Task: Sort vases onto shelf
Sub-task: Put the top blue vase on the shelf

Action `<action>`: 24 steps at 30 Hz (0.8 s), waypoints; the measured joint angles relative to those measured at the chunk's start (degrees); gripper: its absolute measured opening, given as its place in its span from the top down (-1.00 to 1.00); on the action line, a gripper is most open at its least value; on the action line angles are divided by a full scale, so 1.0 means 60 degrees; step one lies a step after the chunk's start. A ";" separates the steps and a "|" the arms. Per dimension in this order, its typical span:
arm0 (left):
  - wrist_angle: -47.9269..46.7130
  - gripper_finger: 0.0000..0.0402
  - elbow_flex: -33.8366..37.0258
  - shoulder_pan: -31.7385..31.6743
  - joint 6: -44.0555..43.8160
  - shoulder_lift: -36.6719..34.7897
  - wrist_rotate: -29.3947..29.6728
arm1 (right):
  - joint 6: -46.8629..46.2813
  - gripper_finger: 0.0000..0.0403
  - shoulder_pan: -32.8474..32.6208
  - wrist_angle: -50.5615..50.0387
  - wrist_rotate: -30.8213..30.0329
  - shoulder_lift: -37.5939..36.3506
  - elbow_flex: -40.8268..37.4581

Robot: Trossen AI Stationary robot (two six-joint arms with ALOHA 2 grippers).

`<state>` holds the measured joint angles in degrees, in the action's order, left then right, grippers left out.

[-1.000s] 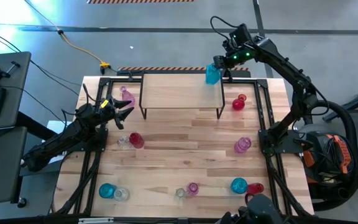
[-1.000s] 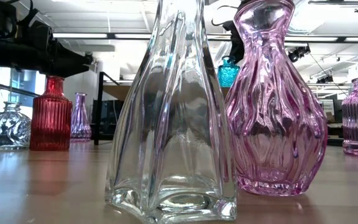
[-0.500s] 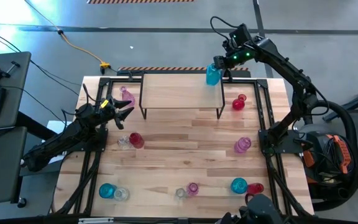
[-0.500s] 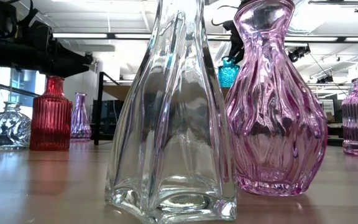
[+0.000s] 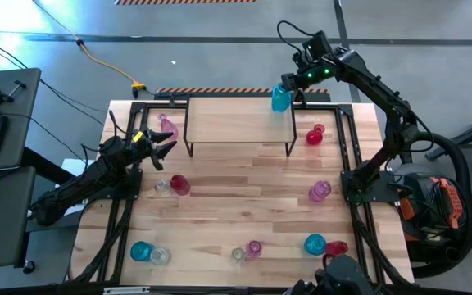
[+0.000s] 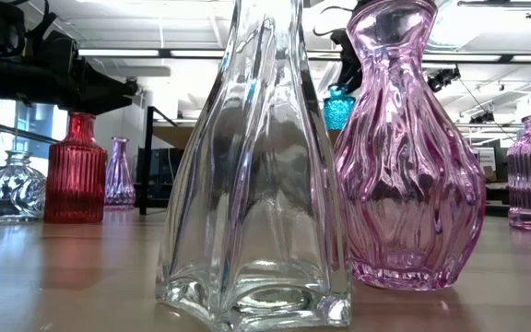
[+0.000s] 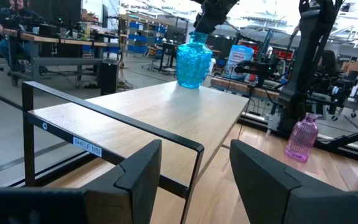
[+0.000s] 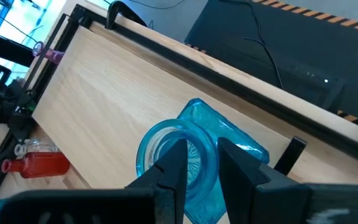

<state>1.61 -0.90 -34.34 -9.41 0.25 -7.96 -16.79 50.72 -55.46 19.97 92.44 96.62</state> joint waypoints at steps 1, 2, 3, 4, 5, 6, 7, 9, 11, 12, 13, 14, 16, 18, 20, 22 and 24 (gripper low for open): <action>0.0000 0.08 -0.0001 0.0000 0.0000 0.0000 -0.0002 | 0.0062 0.67 0.0000 0.0044 0.0000 0.0000 0.0000; 0.0000 0.08 0.0000 -0.0001 0.0000 0.0000 0.0000 | 0.0077 0.67 0.0000 0.0079 0.0000 0.0000 0.0000; 0.0000 0.08 0.0002 -0.0001 0.0000 -0.0003 -0.0002 | 0.0098 0.67 0.0000 0.0091 0.0000 0.0000 0.0000; 0.0000 0.08 -0.0001 0.0002 0.0000 0.0000 -0.0002 | 0.0101 0.67 0.0000 0.0091 0.0000 0.0000 0.0000; -0.0003 0.08 -0.0001 -0.0001 0.0000 0.0000 -0.0001 | 0.0103 0.67 0.0000 0.0091 0.0000 0.0000 0.0000; -0.0003 0.08 0.0001 0.0002 0.0000 -0.0001 0.0001 | 0.0101 0.67 0.0000 0.0091 0.0000 0.0000 0.0000; -0.0001 0.08 0.0001 -0.0001 0.0000 -0.0002 0.0001 | 0.0101 0.67 0.0000 0.0091 -0.0002 0.0000 0.0000; 0.0000 0.08 0.0000 0.0002 0.0000 0.0000 -0.0002 | 0.0105 0.67 0.0000 0.0091 -0.0002 0.0000 0.0000; 0.0000 0.08 0.0002 -0.0001 0.0000 0.0000 0.0002 | 0.0137 0.67 0.0000 0.0091 -0.0003 0.0000 0.0000; 0.0000 0.08 -0.0001 -0.0001 0.0000 0.0000 -0.0002 | 0.0138 0.67 0.0000 0.0091 -0.0004 0.0000 0.0000; 0.0000 0.08 0.0001 0.0002 0.0000 -0.0004 0.0000 | 0.0138 0.67 0.0000 0.0091 -0.0004 0.0000 0.0000; 0.0000 0.08 0.0002 0.0002 0.0000 0.0000 -0.0002 | 0.0138 0.67 0.0000 0.0091 -0.0004 0.0000 0.0000; -0.0001 0.08 -0.0001 -0.0001 0.0000 0.0000 -0.0001 | 0.0138 0.67 0.0000 0.0088 0.0000 0.0000 0.0000; -0.0001 0.08 0.0002 0.0001 0.0000 -0.0001 -0.0002 | 0.0138 0.67 0.0000 0.0089 0.0004 0.0000 0.0000; 0.0000 0.08 0.0001 0.0001 0.0000 0.0000 -0.0002 | 0.0138 0.67 0.0000 0.0091 0.0007 0.0000 0.0000; -0.0002 0.08 -0.0001 0.0002 0.0000 0.0000 0.0000 | 0.0138 0.67 0.0000 0.0091 0.0030 0.0000 0.0000; 0.0000 0.08 0.0002 -0.0001 0.0000 0.0000 -0.0002 | 0.0138 0.67 0.0000 0.0110 0.0047 -0.0007 0.0000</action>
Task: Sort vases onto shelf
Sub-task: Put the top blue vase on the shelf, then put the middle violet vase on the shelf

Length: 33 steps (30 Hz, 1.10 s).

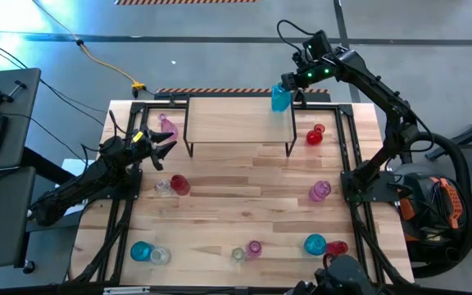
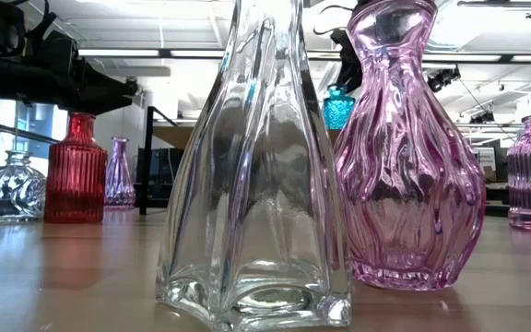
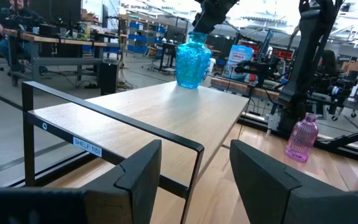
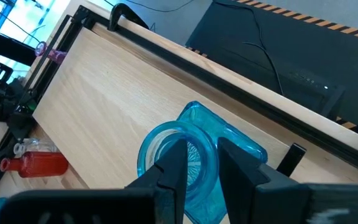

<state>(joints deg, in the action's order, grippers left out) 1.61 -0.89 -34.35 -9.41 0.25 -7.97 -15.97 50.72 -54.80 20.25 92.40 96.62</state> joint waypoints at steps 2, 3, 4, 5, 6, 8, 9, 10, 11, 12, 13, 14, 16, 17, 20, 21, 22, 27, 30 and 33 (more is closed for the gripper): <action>0.0000 0.08 -0.0001 0.0000 0.0000 0.0000 0.0000 | 0.0015 0.67 0.0000 0.0055 0.0006 -0.0037 0.0001; -0.0002 0.08 -0.0003 0.0003 0.0000 0.0000 0.0001 | 0.0036 0.67 0.0000 0.0086 0.0028 -0.0078 0.0004; 0.0000 0.08 0.0000 0.0002 0.0000 -0.0002 0.0000 | 0.0067 0.67 0.0007 0.0121 0.0036 -0.0120 0.0004; 0.0000 0.08 -0.0003 0.0001 0.0000 0.0000 0.0001 | 0.0077 0.67 0.0012 0.0145 0.0041 -0.0158 0.0008; 0.0000 0.08 -0.0001 0.0003 0.0000 -0.0001 0.0003 | 0.0084 0.67 0.0032 0.0155 0.0054 -0.0196 0.0011; -0.0004 0.08 -0.0003 0.0003 0.0000 0.0000 0.0003 | 0.0098 0.67 0.0065 0.0138 0.0058 -0.0248 0.0011; -0.0003 0.08 0.0000 0.0003 0.0000 -0.0003 0.0000 | 0.0102 0.67 0.0069 0.0137 0.0058 -0.0266 0.0011; -0.0001 0.08 -0.0002 0.0002 0.0000 -0.0001 0.0002 | 0.0102 0.67 0.0069 0.0131 0.0057 -0.0291 0.0011; -0.0001 0.08 -0.0003 0.0002 0.0000 0.0000 0.0000 | 0.0106 0.67 0.0072 0.0125 0.0053 -0.0322 0.0011; 0.0000 0.08 -0.0001 0.0000 0.0000 0.0000 0.0003 | 0.0120 0.67 0.0099 0.0122 0.0051 -0.0354 0.0011; -0.0002 0.08 -0.0003 0.0003 0.0000 -0.0002 0.0001 | 0.0147 0.67 0.0117 0.0122 0.0047 -0.0384 0.0011; -0.0001 0.08 -0.0003 0.0003 0.0000 0.0000 0.0001 | 0.0171 0.67 0.0128 0.0115 0.0044 -0.0412 0.0011; -0.0002 0.08 -0.0002 0.0003 0.0000 0.0000 0.0002 | 0.0175 0.67 0.0179 0.0099 0.0047 -0.0482 0.0011; -0.0001 0.08 -0.0002 0.0003 0.0000 -0.0001 0.0000 | 0.0175 0.67 0.0192 0.0074 0.0037 -0.0534 0.0011; 0.0000 0.08 0.0000 0.0000 0.0000 0.0000 0.0003 | 0.0263 0.67 0.0200 -0.0057 0.0003 -0.0787 0.0011; 0.0000 0.08 -0.0003 0.0000 0.0000 -0.0002 0.0000 | 0.0326 0.67 0.0197 -0.0088 -0.0012 -0.0900 0.0011; -0.0003 0.08 0.0000 0.0003 0.0000 0.0000 0.0000 | 0.0396 0.67 0.0193 -0.0144 -0.0010 -0.1031 0.0011; -0.0001 0.08 -0.0003 0.0000 0.0000 -0.0001 0.0003 | 0.0761 0.67 0.0056 -0.0558 -0.0014 -0.1743 0.0011; -0.0004 0.08 0.0000 0.0000 0.0000 0.0000 0.0000 | 0.1019 0.67 -0.0191 -0.0750 -0.0045 -0.2220 0.0011; -0.0001 0.08 -0.0003 0.0000 0.0000 0.0000 0.0002 | 0.1213 0.67 -0.0659 -0.0811 -0.0453 -0.2671 0.0011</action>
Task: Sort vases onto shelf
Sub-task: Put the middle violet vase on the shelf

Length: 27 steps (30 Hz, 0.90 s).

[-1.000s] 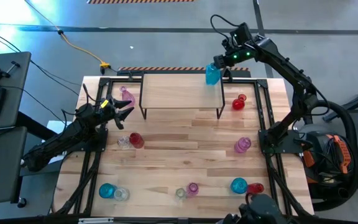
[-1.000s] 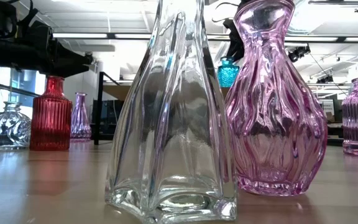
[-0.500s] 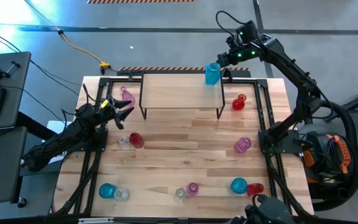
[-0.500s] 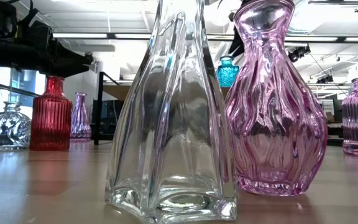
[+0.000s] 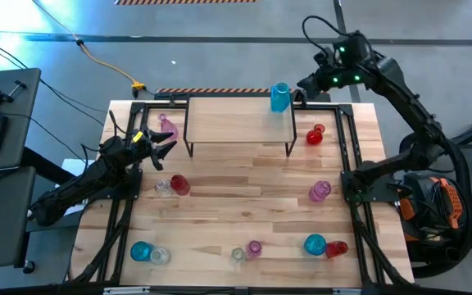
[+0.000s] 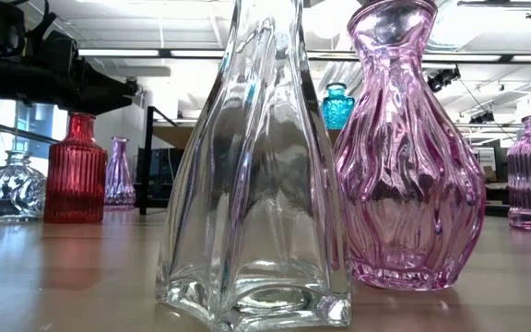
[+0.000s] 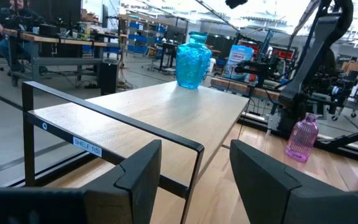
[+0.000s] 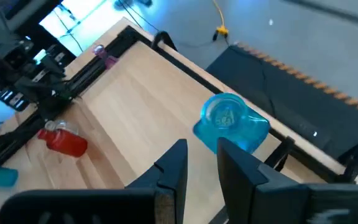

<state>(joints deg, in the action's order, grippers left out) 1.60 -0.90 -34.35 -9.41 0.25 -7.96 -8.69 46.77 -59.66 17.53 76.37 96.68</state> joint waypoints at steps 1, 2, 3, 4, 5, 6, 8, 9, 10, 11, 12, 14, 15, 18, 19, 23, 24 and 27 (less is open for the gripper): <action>0.0001 0.08 0.0001 0.0002 0.0000 0.0000 0.0001 | 0.0044 0.67 -0.0210 -0.0012 -0.0343 -0.0143 0.0000; 0.0000 0.08 0.0002 0.0000 0.0000 0.0000 -0.0001 | 0.0108 0.67 -0.0468 -0.0009 -0.0752 -0.0288 -0.0006; -0.0002 0.08 0.0002 0.0000 0.0000 0.0000 0.0000 | 0.0133 0.67 -0.0738 0.0120 -0.1140 -0.0472 -0.0114; 0.0001 0.08 -0.0001 0.0002 0.0000 0.0000 0.0000 | 0.0119 0.67 -0.1030 0.0394 -0.1444 -0.0734 -0.0376; -0.0003 0.08 -0.0001 0.0000 0.0000 0.0000 -0.0002 | 0.0048 0.67 -0.1295 0.0733 -0.1647 -0.1024 -0.0747; 0.0001 0.08 0.0002 0.0000 0.0000 0.0000 -0.0002 | -0.0047 0.67 -0.1548 0.1233 -0.1829 -0.1414 -0.1296; 0.0000 0.08 0.0003 0.0002 0.0000 -0.0002 0.0000 | -0.0307 0.67 -0.1977 0.2328 -0.1976 -0.2200 -0.2513; 0.0001 0.08 0.0002 0.0001 0.0000 -0.0001 -0.0002 | -0.0503 0.67 -0.2190 0.2876 -0.2134 -0.2627 -0.3205; 0.0001 0.08 0.0001 0.0000 0.0000 -0.0001 -0.0002 | -0.0690 0.67 -0.2382 0.3392 -0.2230 -0.3031 -0.3854; -0.0001 0.08 0.0001 0.0001 0.0000 -0.0001 -0.0001 | -0.0875 0.67 -0.2576 0.3943 -0.2347 -0.3411 -0.4472; 0.0001 0.08 0.0000 0.0001 0.0000 0.0000 -0.0001 | -0.1067 0.67 -0.2765 0.4454 -0.2416 -0.3780 -0.5057; 0.0001 0.08 -0.0001 0.0003 0.0000 -0.0004 -0.0002 | -0.1435 0.67 -0.3100 0.5337 -0.2417 -0.4443 -0.6088; -0.0002 0.08 0.0003 0.0000 0.0000 0.0000 -0.0002 | -0.1628 0.67 -0.3254 0.5720 -0.2406 -0.4749 -0.6517; 0.0001 0.08 0.0003 0.0000 0.0000 0.0000 -0.0002 | -0.2312 0.67 -0.3726 0.6385 -0.2310 -0.5564 -0.7508; 0.0001 0.08 0.0001 0.0002 0.0000 0.0000 0.0000 | -0.2566 0.67 -0.3891 0.6484 -0.2308 -0.5790 -0.7774; -0.0003 0.08 -0.0001 0.0004 0.0000 0.0000 -0.0002 | -0.3714 0.67 -0.4632 0.6609 -0.2301 -0.6396 -0.8459; 0.0000 0.08 0.0003 0.0000 0.0000 0.0000 0.0001 | -0.3965 0.67 -0.4823 0.6573 -0.2290 -0.6474 -0.8551; 0.0000 0.08 0.0001 0.0004 0.0000 -0.0001 0.0000 | -0.4715 0.67 -0.5428 0.6533 -0.2275 -0.6571 -0.8789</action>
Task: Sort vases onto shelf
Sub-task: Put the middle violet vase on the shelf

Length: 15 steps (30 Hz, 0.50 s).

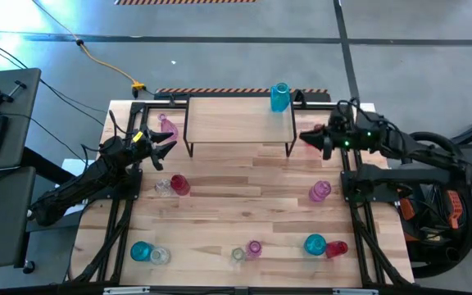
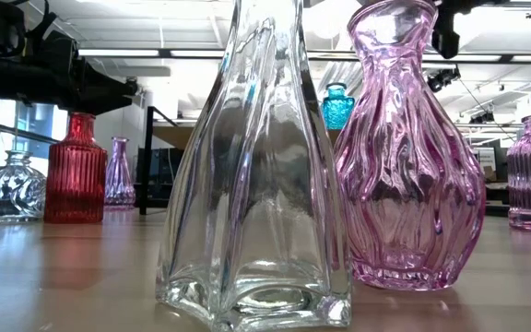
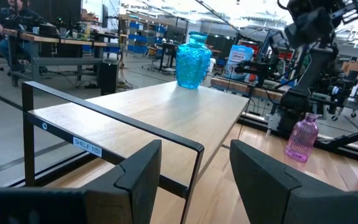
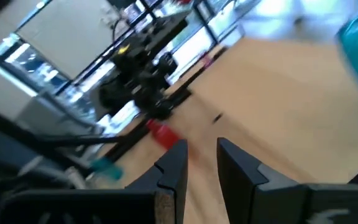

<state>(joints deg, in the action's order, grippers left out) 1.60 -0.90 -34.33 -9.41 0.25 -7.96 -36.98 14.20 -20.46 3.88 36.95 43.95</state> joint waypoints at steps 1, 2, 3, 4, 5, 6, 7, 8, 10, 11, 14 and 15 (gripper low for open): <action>-0.0002 0.08 -0.0001 -0.0002 0.0000 -0.0001 0.0001 | -0.0245 0.67 -0.0202 -0.0008 0.0003 0.0007 -0.0046; -0.0001 0.08 -0.0002 -0.0004 0.0000 0.0000 0.0002 | -0.0486 0.67 -0.0407 -0.0006 0.0000 0.0035 -0.0070; 0.0001 0.08 -0.0002 -0.0001 0.0000 0.0001 -0.0001 | -0.0744 0.67 -0.0614 0.0001 -0.0017 0.0076 -0.0089; -0.0003 0.08 0.0002 0.0000 0.0000 0.0001 0.0002 | -0.1006 0.67 -0.0822 -0.0011 -0.0086 0.0134 -0.0092; 0.0001 0.08 -0.0002 -0.0003 0.0000 0.0001 0.0001 | -0.1278 0.67 -0.1016 -0.0027 -0.0167 0.0203 -0.0092; 0.0001 0.08 -0.0002 -0.0002 0.0000 -0.0001 -0.0002 | -0.1569 0.67 -0.1217 -0.0043 -0.0278 0.0285 -0.0093; -0.0003 0.08 0.0002 0.0000 0.0000 0.0000 0.0000 | -0.1882 0.67 -0.1417 -0.0071 -0.0380 0.0360 -0.0096; -0.0001 0.08 0.0000 -0.0002 0.0000 0.0001 -0.0002 | -0.2231 0.67 -0.1600 -0.0115 -0.0457 0.0435 -0.0096; 0.0000 0.08 0.0001 -0.0001 0.0000 0.0000 -0.0002 | -0.3115 0.67 -0.1956 -0.0340 -0.0634 0.0612 -0.0096; 0.0001 0.08 -0.0002 -0.0004 0.0000 0.0001 -0.0002 | -0.3617 0.67 -0.2126 -0.0489 -0.0732 0.0710 -0.0096; 0.0000 0.08 -0.0002 -0.0002 0.0000 0.0000 -0.0002 | -0.4863 0.67 -0.2687 -0.0765 -0.1273 0.1018 -0.0100; -0.0002 0.08 0.0002 -0.0004 0.0000 0.0001 0.0001 | -0.5166 0.67 -0.2886 -0.0770 -0.1459 0.1130 -0.0100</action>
<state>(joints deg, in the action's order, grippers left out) 1.59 -0.89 -34.35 -9.41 0.25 -7.95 -67.98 -3.12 -25.09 -4.87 43.73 43.35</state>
